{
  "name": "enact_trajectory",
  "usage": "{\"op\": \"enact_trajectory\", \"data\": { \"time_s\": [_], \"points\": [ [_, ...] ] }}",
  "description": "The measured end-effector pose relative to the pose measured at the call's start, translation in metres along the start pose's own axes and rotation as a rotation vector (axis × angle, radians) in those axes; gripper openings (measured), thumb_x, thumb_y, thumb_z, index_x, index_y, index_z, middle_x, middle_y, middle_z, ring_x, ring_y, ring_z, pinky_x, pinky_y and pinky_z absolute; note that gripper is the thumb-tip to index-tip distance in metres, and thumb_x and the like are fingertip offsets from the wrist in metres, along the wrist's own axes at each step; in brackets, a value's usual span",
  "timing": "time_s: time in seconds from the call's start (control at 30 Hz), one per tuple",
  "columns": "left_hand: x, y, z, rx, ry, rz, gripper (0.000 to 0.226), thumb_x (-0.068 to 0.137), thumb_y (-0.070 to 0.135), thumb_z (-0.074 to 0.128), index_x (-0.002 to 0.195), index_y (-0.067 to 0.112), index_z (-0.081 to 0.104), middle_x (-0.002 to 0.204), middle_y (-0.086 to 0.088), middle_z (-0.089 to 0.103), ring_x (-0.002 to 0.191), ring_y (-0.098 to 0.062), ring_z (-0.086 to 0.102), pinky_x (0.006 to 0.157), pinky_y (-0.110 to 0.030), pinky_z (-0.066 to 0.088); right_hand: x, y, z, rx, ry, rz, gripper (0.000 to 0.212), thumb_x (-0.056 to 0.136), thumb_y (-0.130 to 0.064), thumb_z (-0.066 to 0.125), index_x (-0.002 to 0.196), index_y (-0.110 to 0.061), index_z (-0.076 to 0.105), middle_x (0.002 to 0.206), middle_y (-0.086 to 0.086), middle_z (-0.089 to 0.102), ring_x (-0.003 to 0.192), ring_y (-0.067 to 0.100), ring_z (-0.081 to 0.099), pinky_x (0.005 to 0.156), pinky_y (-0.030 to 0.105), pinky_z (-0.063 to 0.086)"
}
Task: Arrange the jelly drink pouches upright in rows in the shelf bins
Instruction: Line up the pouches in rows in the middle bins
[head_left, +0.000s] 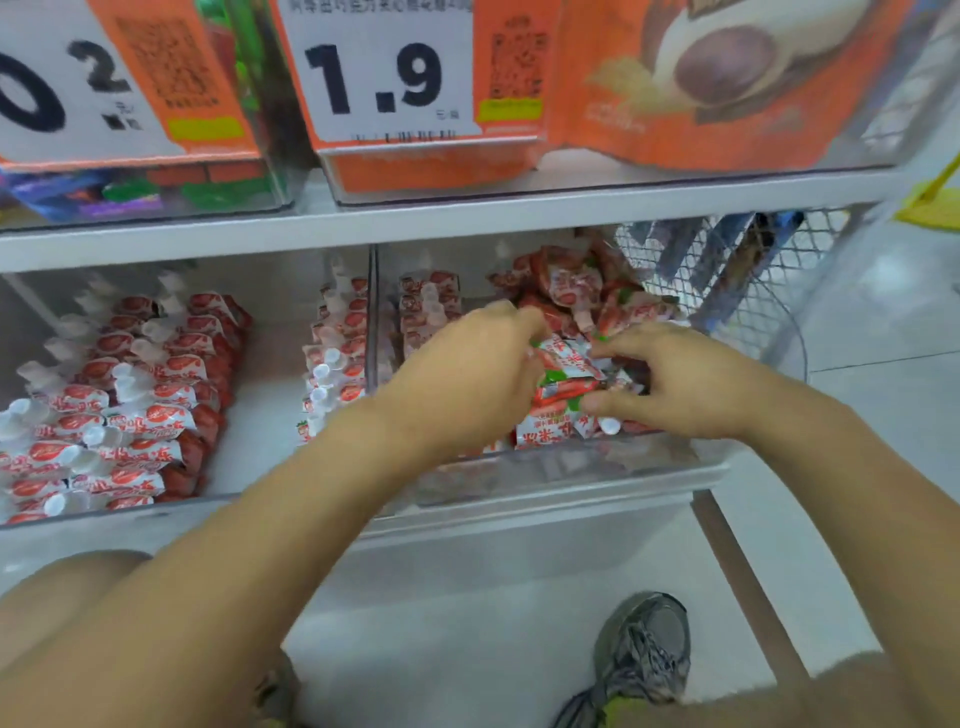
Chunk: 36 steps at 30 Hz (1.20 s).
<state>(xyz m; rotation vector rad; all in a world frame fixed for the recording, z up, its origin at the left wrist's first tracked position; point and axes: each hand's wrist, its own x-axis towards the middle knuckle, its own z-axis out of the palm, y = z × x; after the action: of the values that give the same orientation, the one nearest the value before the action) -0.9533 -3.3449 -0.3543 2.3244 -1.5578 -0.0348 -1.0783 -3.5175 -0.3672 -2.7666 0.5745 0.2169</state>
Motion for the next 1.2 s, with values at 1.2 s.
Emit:
{"op": "enact_trajectory", "data": {
  "time_s": [1.2],
  "points": [
    [-0.002,-0.015,0.024,-0.847,-0.049,-0.297,0.049,0.076,0.049,0.068,0.118,0.027,0.055,0.102,0.009,0.072,0.091,-0.007,0.069,0.085,-0.040,0.056,0.006,-0.020,0.005,0.423,0.430,-0.192,0.025,0.099,-0.042,0.043,0.093,-0.028,0.062,0.062,-0.004,0.057,0.057,0.006,0.054,0.053,0.021,0.038]
  ]
}}
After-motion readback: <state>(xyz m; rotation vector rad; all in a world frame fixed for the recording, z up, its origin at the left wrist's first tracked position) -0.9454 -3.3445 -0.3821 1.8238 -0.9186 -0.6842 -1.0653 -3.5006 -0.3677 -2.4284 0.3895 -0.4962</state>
